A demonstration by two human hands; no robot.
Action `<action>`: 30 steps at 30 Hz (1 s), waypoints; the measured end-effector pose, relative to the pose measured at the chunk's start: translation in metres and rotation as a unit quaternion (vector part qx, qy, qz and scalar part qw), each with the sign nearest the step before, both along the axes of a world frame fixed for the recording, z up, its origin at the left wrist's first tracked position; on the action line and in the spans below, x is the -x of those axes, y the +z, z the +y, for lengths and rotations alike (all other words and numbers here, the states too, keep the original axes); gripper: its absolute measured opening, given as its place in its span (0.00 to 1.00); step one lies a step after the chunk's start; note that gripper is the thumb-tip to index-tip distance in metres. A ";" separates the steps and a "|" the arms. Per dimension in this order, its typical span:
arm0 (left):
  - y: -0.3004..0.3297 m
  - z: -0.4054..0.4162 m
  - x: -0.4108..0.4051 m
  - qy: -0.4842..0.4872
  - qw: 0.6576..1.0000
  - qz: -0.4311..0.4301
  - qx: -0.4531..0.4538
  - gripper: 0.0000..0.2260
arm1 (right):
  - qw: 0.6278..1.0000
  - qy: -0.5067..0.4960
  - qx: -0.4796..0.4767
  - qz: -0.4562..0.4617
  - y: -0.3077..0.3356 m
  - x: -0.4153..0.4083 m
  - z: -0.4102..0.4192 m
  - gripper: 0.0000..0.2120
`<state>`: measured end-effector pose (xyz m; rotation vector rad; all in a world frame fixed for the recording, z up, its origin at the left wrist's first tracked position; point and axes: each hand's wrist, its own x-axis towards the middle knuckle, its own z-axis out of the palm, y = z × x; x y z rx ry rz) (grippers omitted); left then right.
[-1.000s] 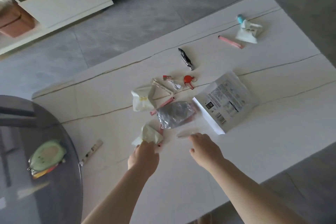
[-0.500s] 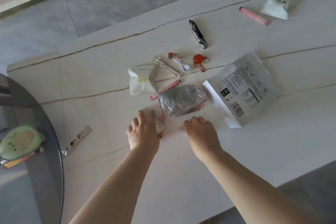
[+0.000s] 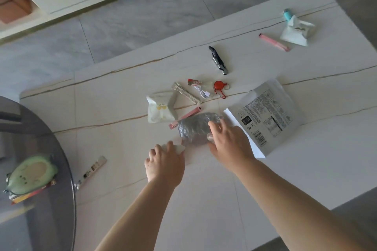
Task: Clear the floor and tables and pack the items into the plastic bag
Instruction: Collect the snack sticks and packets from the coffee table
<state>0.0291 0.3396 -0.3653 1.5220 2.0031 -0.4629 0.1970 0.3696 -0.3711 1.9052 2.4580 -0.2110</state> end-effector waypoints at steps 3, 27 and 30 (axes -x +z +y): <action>-0.012 0.003 -0.007 -0.009 1.000 0.004 -0.016 0.18 | 0.999 0.001 0.003 -0.050 -0.011 0.007 0.014 0.32; -0.014 0.008 -0.024 -0.053 0.999 -0.012 0.007 0.11 | 0.987 -0.088 0.135 0.018 -0.004 -0.023 -0.009 0.14; 0.005 0.009 -0.034 -0.082 0.996 -0.023 0.002 0.10 | 0.984 -0.107 0.138 0.047 0.021 -0.044 -0.018 0.15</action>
